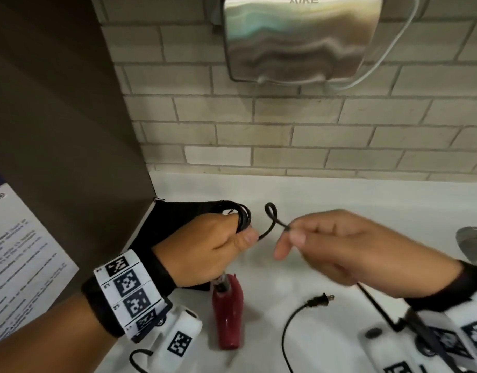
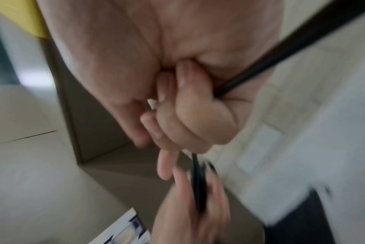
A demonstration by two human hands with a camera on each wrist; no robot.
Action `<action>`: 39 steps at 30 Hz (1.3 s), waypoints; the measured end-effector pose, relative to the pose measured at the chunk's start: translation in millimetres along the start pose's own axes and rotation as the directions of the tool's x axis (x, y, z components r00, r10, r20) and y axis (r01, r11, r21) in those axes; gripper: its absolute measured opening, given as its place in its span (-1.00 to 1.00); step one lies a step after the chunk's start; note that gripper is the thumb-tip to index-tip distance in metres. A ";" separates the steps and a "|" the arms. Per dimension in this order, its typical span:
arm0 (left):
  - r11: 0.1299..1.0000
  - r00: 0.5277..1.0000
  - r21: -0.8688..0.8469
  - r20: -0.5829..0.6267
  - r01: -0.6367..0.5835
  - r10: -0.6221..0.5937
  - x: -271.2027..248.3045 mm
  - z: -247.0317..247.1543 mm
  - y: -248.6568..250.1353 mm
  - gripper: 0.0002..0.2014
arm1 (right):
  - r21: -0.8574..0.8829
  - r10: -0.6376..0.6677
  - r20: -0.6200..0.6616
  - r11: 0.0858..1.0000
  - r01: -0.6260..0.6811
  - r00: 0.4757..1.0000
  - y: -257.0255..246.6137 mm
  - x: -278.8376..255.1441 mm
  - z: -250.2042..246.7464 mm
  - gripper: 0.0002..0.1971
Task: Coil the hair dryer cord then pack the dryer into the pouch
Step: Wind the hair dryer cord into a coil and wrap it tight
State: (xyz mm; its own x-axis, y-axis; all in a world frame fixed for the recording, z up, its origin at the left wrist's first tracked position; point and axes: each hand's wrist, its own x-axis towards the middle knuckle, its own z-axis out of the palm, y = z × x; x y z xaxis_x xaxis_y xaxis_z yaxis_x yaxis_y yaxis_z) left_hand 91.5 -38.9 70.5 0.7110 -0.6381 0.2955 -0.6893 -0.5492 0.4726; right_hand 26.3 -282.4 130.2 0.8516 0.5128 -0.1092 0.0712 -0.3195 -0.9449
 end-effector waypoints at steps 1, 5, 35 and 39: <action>1.000 1.000 0.005 0.024 -0.008 0.007 -0.7 -1.9 -0.6 -0.24 | -0.191 -0.050 -0.083 0.981 0.034 0.995 -7.2 -4.1 -6.7 -0.70; 0.983 0.988 -0.179 0.153 0.036 -0.009 -1.9 -7.3 5.5 -0.48 | -0.687 -0.373 -0.282 0.722 0.085 0.884 -37.3 -13.6 -38.1 -0.73; 0.681 0.974 -0.732 -0.160 -0.009 -0.160 16.1 -49.7 25.3 -0.47 | -0.554 -0.248 0.027 0.803 0.221 0.968 12.1 23.2 33.8 -0.76; 0.850 0.981 -0.513 -0.066 0.123 -0.182 13.6 -28.5 28.9 -0.50 | -0.821 -0.277 0.105 0.518 0.240 0.955 -24.2 14.5 42.8 -0.70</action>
State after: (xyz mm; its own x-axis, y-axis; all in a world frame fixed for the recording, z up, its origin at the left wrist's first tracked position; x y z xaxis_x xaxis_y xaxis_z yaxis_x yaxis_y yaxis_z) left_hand 85.3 -48.0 111.8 0.8320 -0.4907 0.2587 -0.4268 -0.2685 0.8636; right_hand 14.7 -233.1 138.2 0.7392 0.6618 0.1249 0.6679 -0.6966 -0.2619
